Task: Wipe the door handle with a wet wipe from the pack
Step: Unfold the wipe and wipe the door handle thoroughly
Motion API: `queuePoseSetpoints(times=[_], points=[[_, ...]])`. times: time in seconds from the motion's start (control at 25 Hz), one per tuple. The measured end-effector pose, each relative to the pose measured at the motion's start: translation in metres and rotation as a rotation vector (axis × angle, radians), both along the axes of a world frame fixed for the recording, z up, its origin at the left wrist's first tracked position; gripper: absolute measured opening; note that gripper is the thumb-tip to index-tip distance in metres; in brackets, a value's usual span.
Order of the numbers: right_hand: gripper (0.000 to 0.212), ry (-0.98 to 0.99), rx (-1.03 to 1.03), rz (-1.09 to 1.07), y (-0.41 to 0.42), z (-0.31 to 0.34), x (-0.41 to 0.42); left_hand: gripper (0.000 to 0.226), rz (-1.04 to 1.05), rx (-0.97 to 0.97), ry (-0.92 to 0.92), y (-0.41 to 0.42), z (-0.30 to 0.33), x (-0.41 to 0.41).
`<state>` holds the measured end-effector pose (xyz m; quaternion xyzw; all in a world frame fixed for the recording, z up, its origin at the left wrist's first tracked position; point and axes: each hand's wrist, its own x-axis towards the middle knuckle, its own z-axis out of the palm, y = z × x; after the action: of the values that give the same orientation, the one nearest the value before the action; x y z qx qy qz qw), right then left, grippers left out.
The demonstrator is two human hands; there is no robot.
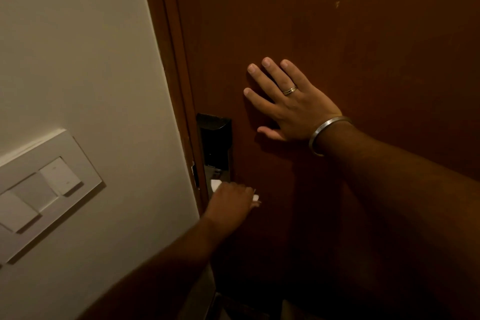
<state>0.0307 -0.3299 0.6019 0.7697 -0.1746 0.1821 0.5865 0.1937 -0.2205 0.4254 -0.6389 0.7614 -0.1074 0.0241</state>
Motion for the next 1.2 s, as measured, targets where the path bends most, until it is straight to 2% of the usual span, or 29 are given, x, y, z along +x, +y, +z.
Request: queuePoseSetpoints(times=[0.08, 0.16, 0.24, 0.32, 0.36, 0.48, 0.52, 0.6, 0.68, 0.84, 0.96, 1.08, 1.2], points=[[0.084, 0.001, 0.001, 0.008, -0.001, 0.000, -0.001, 0.031, 0.011, 0.015, 0.125, -0.001, -0.005, -0.013], [0.084, -0.006, 0.005, 0.014, -0.001, 0.000, 0.000, 0.022, -0.123, -0.051, 0.118, 0.010, -0.005, 0.022], [0.084, -0.007, 0.004, 0.010, -0.001, -0.001, 0.000, 0.022, -0.197, -0.179, 0.064, 0.021, 0.000, 0.059], [0.084, 0.003, 0.000, -0.002, -0.001, 0.001, 0.000, 0.014, -0.203, -0.153, 0.075, 0.020, 0.007, 0.056], [0.084, 0.010, 0.003, -0.005, 0.000, 0.001, 0.000, 0.015, -0.162, -0.088, 0.108, 0.017, 0.007, 0.038], [0.083, 0.012, 0.001, -0.006, 0.001, 0.001, 0.000, 0.040, -0.018, 0.007, 0.206, 0.012, -0.002, -0.005], [0.083, 0.011, 0.000, -0.007, 0.001, 0.002, 0.000, 0.051, -0.042, -0.027, 0.228, 0.016, -0.006, -0.003], [0.084, 0.007, -0.010, 0.003, -0.001, 0.000, 0.000, 0.069, -0.104, -0.123, 0.151, 0.033, -0.012, 0.016], [0.084, 0.000, -0.030, 0.002, -0.002, 0.000, 0.000, 0.069, -0.079, -0.206, 0.176, 0.041, -0.013, 0.037], [0.084, -0.003, -0.021, 0.010, -0.002, 0.000, -0.001, 0.053, 0.094, -0.136, 0.485, 0.028, -0.010, 0.053], [0.083, -0.002, -0.019, 0.006, -0.001, -0.001, 0.000, 0.052, 0.072, -0.164, 0.473, 0.029, -0.015, 0.052], [0.084, -0.001, -0.031, 0.002, -0.002, -0.001, 0.000, 0.056, 0.130, -0.175, 0.552, 0.029, -0.014, 0.052], [0.083, 0.002, -0.018, 0.008, 0.001, 0.001, 0.004, 0.057, 0.035, -0.154, 0.461, 0.028, -0.012, 0.064]])
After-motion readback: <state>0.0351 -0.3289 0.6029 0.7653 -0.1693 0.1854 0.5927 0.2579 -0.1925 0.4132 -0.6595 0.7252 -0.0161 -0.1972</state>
